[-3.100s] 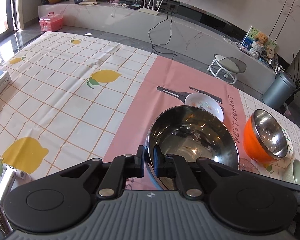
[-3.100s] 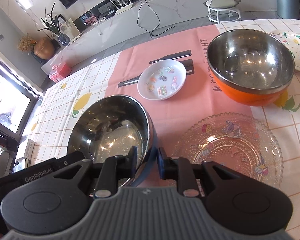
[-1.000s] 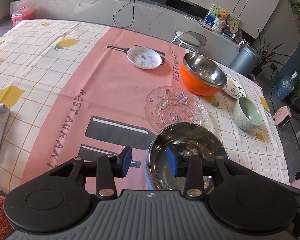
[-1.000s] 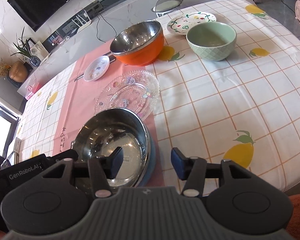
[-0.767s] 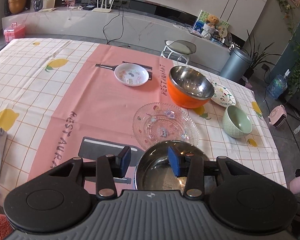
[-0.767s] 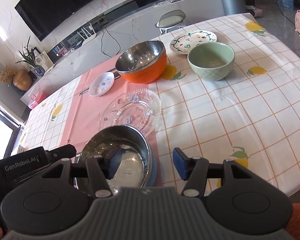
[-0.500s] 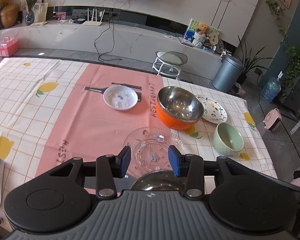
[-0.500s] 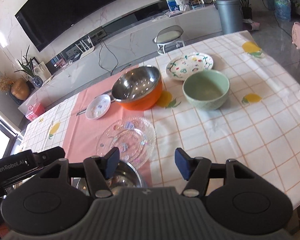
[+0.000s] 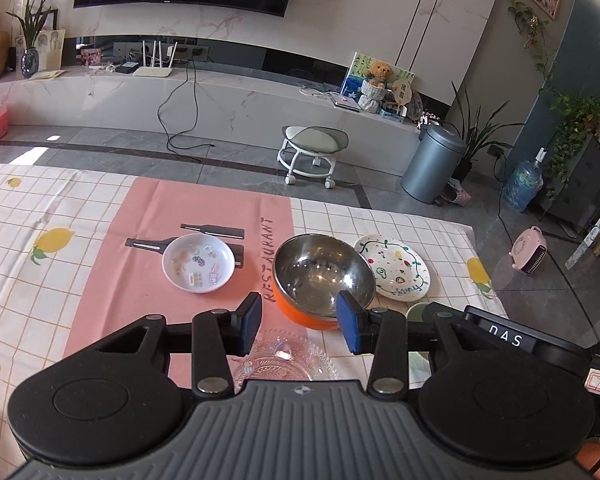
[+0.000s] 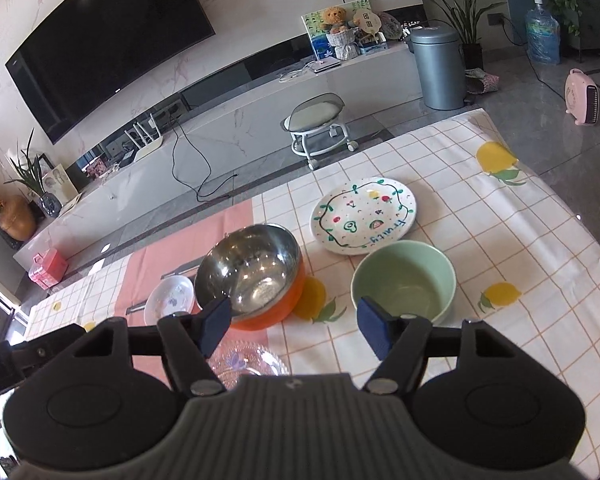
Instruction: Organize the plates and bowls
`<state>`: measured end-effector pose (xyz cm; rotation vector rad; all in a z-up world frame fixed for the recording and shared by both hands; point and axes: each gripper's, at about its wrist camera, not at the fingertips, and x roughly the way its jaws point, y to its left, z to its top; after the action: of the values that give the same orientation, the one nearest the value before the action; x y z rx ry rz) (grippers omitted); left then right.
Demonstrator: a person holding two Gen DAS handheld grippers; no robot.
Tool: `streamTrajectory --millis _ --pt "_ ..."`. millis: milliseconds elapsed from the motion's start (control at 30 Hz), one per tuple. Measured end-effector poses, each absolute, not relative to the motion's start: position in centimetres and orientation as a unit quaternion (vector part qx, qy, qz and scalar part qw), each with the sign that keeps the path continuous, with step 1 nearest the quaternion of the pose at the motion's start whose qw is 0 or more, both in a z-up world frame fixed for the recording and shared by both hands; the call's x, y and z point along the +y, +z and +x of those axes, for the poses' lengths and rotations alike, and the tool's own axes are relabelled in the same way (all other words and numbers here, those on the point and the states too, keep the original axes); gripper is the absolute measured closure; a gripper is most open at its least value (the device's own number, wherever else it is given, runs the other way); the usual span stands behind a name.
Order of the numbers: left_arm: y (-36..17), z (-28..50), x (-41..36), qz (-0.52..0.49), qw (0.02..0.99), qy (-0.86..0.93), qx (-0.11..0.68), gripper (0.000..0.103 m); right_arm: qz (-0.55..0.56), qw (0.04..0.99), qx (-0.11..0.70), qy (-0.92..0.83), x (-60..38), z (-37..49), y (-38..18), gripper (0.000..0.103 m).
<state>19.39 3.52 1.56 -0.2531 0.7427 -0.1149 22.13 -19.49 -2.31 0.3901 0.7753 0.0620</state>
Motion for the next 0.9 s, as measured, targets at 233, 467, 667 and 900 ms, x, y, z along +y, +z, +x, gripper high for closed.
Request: streamTrajectory --millis 233,467,667,900 --pt "0.3 24.0 3.8 -0.151 0.911 -0.064 0.377 0.055 0.210 0.901 0.379 0.017 -19.3 26.4 -3.2 0.035" --pt "-2.5 28.1 3.2 -0.141 0.897 -0.058 0.415 0.055 0.206 0.890 0.406 0.022 -18.0 30.3 -5.1 0.044" --pt "-5.8 30.3 3.3 -0.138 0.877 -0.054 0.456 0.051 0.203 0.869 0.450 0.030 -17.0 32.7 -8.0 0.052" --pt "-7.5 31.5 3.1 -0.167 0.864 -0.061 0.470 0.047 0.200 0.853 0.482 0.029 -16.2 34.0 -10.3 0.061"
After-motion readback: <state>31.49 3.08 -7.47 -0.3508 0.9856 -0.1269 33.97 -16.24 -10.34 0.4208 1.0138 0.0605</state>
